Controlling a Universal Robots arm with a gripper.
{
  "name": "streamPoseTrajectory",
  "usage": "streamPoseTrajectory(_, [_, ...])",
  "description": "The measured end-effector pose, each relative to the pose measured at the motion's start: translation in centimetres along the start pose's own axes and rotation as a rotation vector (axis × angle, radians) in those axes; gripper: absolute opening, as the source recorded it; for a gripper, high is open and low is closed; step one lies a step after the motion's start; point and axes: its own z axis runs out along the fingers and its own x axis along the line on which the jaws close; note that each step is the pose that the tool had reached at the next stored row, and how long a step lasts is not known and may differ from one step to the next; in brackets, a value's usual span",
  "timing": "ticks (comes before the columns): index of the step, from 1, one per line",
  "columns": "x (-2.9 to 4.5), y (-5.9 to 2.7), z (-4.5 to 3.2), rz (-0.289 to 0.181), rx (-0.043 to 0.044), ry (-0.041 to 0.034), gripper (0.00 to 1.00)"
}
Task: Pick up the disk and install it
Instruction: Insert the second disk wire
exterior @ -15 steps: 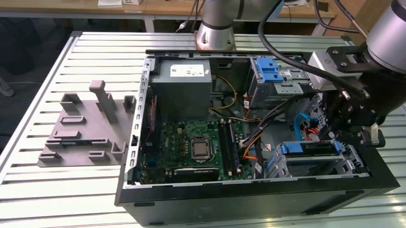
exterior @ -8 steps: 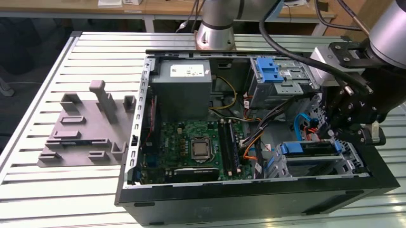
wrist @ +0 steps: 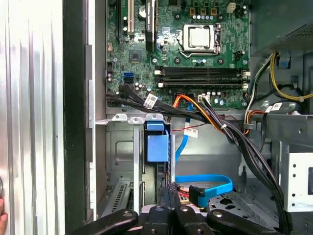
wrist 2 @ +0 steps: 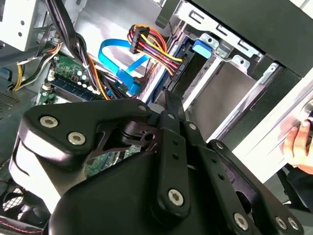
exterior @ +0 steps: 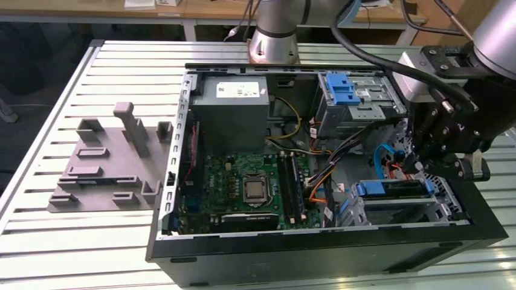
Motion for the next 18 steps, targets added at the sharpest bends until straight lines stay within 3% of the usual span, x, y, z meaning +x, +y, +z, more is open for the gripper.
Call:
streamPoseTrajectory(7, [-0.91, 0.04, -0.37, 0.000, -0.0045, 0.0003, 0.11])
streamPoseTrajectory(13, [-1.56, 0.05, -0.81, 0.001, -0.0178, 0.0003, 0.11])
streamPoseTrajectory(18, [-2.38, 0.06, -0.84, 0.000, -0.0190, 0.0042, 0.11])
